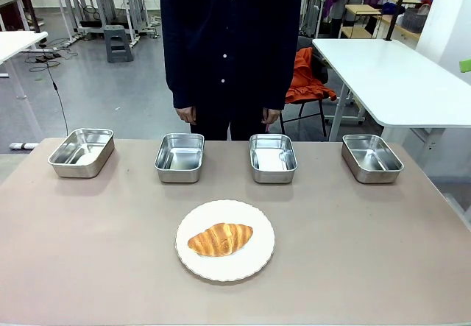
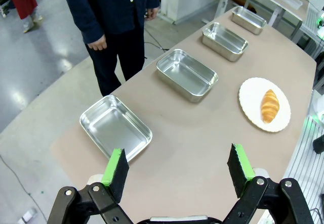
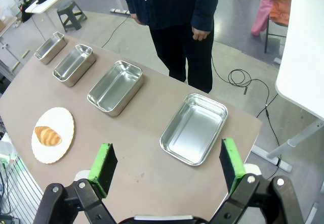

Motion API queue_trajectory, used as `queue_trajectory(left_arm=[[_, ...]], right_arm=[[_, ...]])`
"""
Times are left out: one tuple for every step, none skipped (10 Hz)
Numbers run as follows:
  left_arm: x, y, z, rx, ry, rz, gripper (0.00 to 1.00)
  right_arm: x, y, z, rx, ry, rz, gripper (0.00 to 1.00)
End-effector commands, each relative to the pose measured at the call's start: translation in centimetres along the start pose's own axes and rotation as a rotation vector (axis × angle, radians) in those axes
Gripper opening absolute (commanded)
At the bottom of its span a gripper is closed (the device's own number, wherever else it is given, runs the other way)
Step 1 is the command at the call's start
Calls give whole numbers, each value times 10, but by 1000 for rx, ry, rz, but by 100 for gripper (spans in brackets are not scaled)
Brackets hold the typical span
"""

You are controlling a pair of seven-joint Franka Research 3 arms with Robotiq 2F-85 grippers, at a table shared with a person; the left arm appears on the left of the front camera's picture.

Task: Place the bread in the container.
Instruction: Place the Butter Roll into the Airtight Container indicated by the human.

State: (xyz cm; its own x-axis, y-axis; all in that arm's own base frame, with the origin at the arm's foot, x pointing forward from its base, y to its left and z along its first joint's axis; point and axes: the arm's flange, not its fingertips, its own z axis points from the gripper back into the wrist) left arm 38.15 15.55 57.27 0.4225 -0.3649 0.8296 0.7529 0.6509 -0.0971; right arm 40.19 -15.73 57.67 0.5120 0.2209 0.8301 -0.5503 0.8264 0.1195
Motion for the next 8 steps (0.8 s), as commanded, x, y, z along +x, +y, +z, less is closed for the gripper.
queue_trajectory(left_arm=[[0, -1, 1, -1, -9, -1, 100], [0, -1, 1, -1, -9, -1, 100], [0, -1, 1, -1, -9, -1, 100], [0, -1, 1, -1, -9, -1, 100], [0, -1, 1, -1, -9, -1, 100], [0, -1, 1, -1, -9, -1, 100], [0, -1, 1, -1, -9, -1, 100], [0, -1, 1, -1, -9, -1, 100]], right_arm=[[1, -2, -1, 7, -17, 7, 100], [1, -2, -1, 7, -17, 7, 100], [1, -2, -1, 7, -17, 7, 100], [1, -2, -1, 7, -17, 7, 100], [1, -2, -1, 7, -17, 7, 100], [1, -2, -1, 7, -17, 7, 100], [1, -2, -1, 7, -17, 7, 100], [1, -2, -1, 7, -17, 7, 100]])
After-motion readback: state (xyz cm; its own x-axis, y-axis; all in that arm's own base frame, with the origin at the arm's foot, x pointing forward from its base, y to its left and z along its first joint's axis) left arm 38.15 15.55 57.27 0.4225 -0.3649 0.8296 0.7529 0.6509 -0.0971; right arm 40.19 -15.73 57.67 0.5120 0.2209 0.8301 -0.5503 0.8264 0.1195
